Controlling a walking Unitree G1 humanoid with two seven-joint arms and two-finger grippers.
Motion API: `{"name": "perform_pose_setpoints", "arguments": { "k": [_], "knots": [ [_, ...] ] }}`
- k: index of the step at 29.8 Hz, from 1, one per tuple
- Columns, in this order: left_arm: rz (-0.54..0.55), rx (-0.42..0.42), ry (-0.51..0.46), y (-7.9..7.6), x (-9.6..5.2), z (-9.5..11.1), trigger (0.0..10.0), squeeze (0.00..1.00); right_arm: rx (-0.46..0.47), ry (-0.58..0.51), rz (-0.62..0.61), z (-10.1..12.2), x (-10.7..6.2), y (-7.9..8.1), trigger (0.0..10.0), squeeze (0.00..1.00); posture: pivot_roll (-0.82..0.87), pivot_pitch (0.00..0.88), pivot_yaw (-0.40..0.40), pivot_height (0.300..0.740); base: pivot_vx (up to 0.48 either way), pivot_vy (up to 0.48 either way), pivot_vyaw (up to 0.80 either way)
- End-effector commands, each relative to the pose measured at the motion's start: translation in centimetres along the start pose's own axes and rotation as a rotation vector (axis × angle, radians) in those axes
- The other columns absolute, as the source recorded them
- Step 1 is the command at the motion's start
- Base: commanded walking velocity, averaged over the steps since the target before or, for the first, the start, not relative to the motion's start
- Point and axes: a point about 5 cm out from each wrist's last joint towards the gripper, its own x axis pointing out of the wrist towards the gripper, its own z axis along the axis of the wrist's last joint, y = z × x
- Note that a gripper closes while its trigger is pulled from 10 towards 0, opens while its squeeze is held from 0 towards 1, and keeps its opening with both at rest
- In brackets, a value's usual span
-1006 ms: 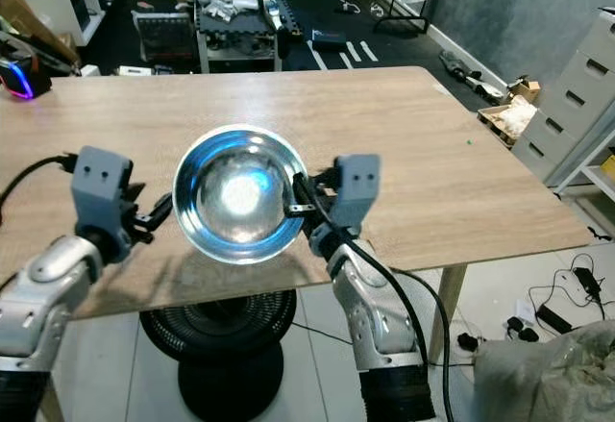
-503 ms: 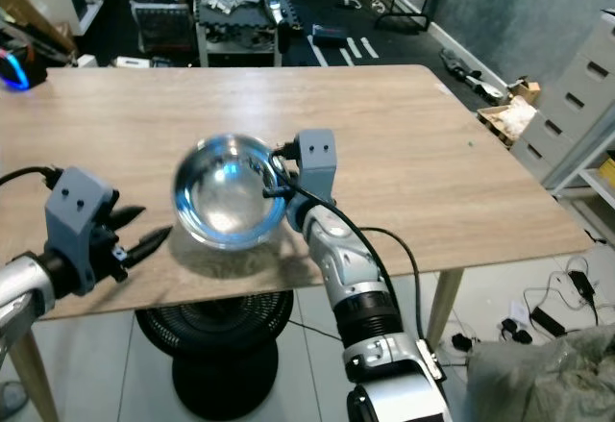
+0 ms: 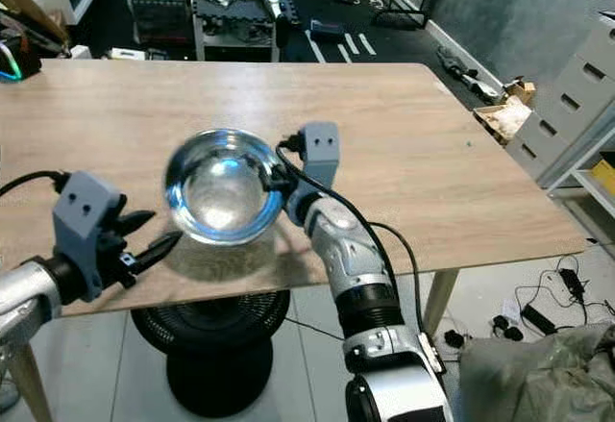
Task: Setting the table
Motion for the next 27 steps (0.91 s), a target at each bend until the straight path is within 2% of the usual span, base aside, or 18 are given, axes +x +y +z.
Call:
{"name": "perform_pose_setpoints", "arguments": {
  "k": [1, 5, 7, 9, 10, 12, 13, 20, 21, 22, 26, 27],
  "knots": [
    [-0.009, -0.013, 0.010, -0.3, 0.1, -0.2, 10.0, 0.00, 0.040, -0.010, -0.012, -0.1, -0.1, -0.3, 10.0, 1.00, 0.07, 0.087, -0.028, 0.740, 0.000, 0.000, 0.00],
    [-0.012, -0.017, 0.013, -0.5, 0.1, -0.3, 10.0, 0.00, 0.095, -0.026, 0.019, 0.2, -0.1, -0.1, 10.0, 1.00, 0.07, 0.086, -0.025, 0.740, 0.000, 0.000, 0.00],
    [-0.016, -0.021, 0.015, -0.6, 0.3, -0.4, 10.0, 0.00, 0.169, -0.068, 0.017, 1.0, -0.3, -0.4, 10.0, 1.00, 0.06, 0.085, -0.023, 0.740, 0.000, 0.000, 0.00],
    [-0.019, -0.023, 0.014, -0.7, 0.3, -0.4, 10.0, 0.00, 0.199, -0.090, 0.013, 1.5, -0.5, -0.7, 10.0, 1.00, 0.06, 0.084, -0.021, 0.740, 0.000, 0.000, 0.00],
    [-0.020, -0.024, 0.013, -0.7, 0.4, -0.4, 10.0, 0.00, 0.199, -0.103, 0.009, 1.7, -0.6, -0.9, 10.0, 0.57, 0.06, 0.083, -0.019, 0.740, 0.000, 0.000, 0.00],
    [-0.021, -0.024, 0.013, -0.8, 0.4, -0.4, 10.0, 0.00, 0.199, -0.114, 0.005, 1.9, -0.7, -1.0, 10.0, 0.57, 0.06, 0.083, -0.018, 0.740, 0.000, 0.000, 0.00],
    [-0.023, -0.025, 0.011, -0.8, 0.5, -0.3, 10.0, 0.00, 0.193, -0.128, -0.004, 2.0, -1.0, -1.3, 10.0, 0.00, 0.06, 0.085, -0.014, 0.740, 0.000, 0.000, 0.00],
    [0.006, -0.029, 0.000, -0.9, 1.1, -0.3, 10.0, 0.00, 0.141, -0.201, -0.055, 2.3, -2.6, -2.2, 10.0, 0.00, 0.05, 0.083, -0.004, 0.740, 0.000, 0.000, 0.00],
    [0.023, -0.034, -0.007, -0.8, 1.3, -0.2, 10.0, 0.00, 0.121, -0.226, -0.062, 2.3, -3.1, -2.3, 10.0, 0.00, 0.05, 0.082, 0.002, 0.740, 0.000, 0.000, 0.00],
    [0.073, -0.047, -0.034, -0.8, 1.7, 0.0, 10.0, 0.00, 0.042, -0.284, -0.102, 2.1, -4.6, -2.6, 10.0, 0.00, 0.04, 0.082, 0.012, 0.740, 0.000, 0.000, 0.00],
    [0.116, -0.060, -0.061, -0.8, 2.0, 0.3, 10.0, 0.00, -0.022, -0.327, -0.152, 1.9, -5.8, -2.9, 10.0, 0.00, 0.04, 0.081, 0.018, 0.740, 0.000, 0.000, 0.00],
    [0.162, -0.093, -0.107, -1.0, 2.2, 0.8, 10.0, 0.00, -0.035, -0.374, -0.234, 1.9, -7.4, -3.5, 10.0, 0.00, 0.03, 0.082, 0.025, 0.740, 0.000, 0.000, 0.00]
  ]
}}
